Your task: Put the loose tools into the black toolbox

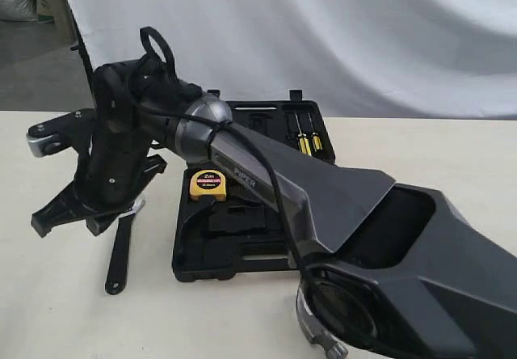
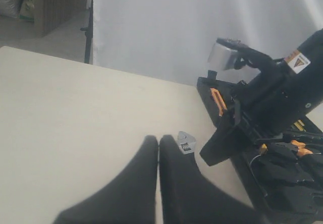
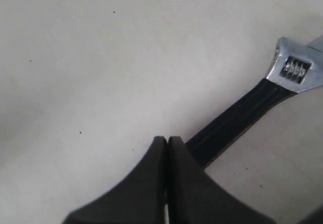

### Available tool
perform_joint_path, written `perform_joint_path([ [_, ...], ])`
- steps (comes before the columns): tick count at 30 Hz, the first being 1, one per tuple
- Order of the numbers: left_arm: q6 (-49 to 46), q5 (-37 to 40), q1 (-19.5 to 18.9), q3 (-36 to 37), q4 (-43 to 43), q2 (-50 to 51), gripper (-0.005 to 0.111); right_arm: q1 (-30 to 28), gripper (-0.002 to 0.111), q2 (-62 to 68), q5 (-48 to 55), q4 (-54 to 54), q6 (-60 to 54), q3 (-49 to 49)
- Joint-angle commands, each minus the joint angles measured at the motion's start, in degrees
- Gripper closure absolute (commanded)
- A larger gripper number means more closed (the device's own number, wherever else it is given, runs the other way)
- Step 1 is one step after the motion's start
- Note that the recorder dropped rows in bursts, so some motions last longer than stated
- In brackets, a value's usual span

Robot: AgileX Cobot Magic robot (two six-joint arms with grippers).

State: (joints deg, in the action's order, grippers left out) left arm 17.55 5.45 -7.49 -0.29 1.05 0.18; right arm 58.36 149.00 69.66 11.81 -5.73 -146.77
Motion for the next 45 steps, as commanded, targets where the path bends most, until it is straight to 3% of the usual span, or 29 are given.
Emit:
perform_joint_path([
  [1, 0.27, -0.41, -1.45, -0.15, 0.25, -0.18, 0.106, -0.33, 0.109, 2.66, -0.39, -1.42, 0.10, 0.37],
  [5, 0.27, -0.41, -1.45, -0.15, 0.25, -0.18, 0.106, -0.20, 0.106, 2.94, -6.76, -10.33, 5.73, 0.37],
  [7, 0.27, -0.41, -1.45, -0.15, 0.25, -0.18, 0.106, -0.20, 0.087, 3.88, -9.94, -19.31, 12.77, 0.37],
  [10, 0.27, -0.41, -1.45, -0.15, 0.25, -0.18, 0.106, -0.43, 0.057, 5.93, -13.12, -21.91, 17.01, 0.37],
  [14, 0.27, -0.41, -1.45, -0.15, 0.25, -0.18, 0.106, -0.43, 0.042, 7.50, -18.43, -20.80, 17.01, 0.37],
  [20, 0.27, -0.41, -1.45, -0.15, 0.25, -0.18, 0.106, -0.53, 0.043, 9.51, -20.22, -20.92, 16.90, 0.37],
  [27, 0.27, -0.41, -1.45, -0.15, 0.25, -0.18, 0.106, -0.28, 0.045, 10.37, -14.41, -20.69, 15.74, 0.26],
  [29, 0.27, -0.41, -1.45, -0.15, 0.25, -0.18, 0.106, -0.28, 0.055, 10.37, -12.02, -20.19, 15.74, 0.26],
  [35, 0.27, -0.41, -1.45, -0.15, 0.25, -0.18, 0.106, -0.28, 0.106, 10.29, -7.25, -10.73, 14.06, 0.26],
  [40, 0.27, -0.41, -1.45, -0.15, 0.25, -0.18, 0.106, -0.28, 0.109, 9.85, -5.18, -2.31, 9.28, 0.26],
  [45, 0.27, -0.41, -1.45, -0.15, 0.25, -0.18, 0.106, 0.01, 0.109, 8.52, -1.12, -1.44, 7.88, 0.26],
])
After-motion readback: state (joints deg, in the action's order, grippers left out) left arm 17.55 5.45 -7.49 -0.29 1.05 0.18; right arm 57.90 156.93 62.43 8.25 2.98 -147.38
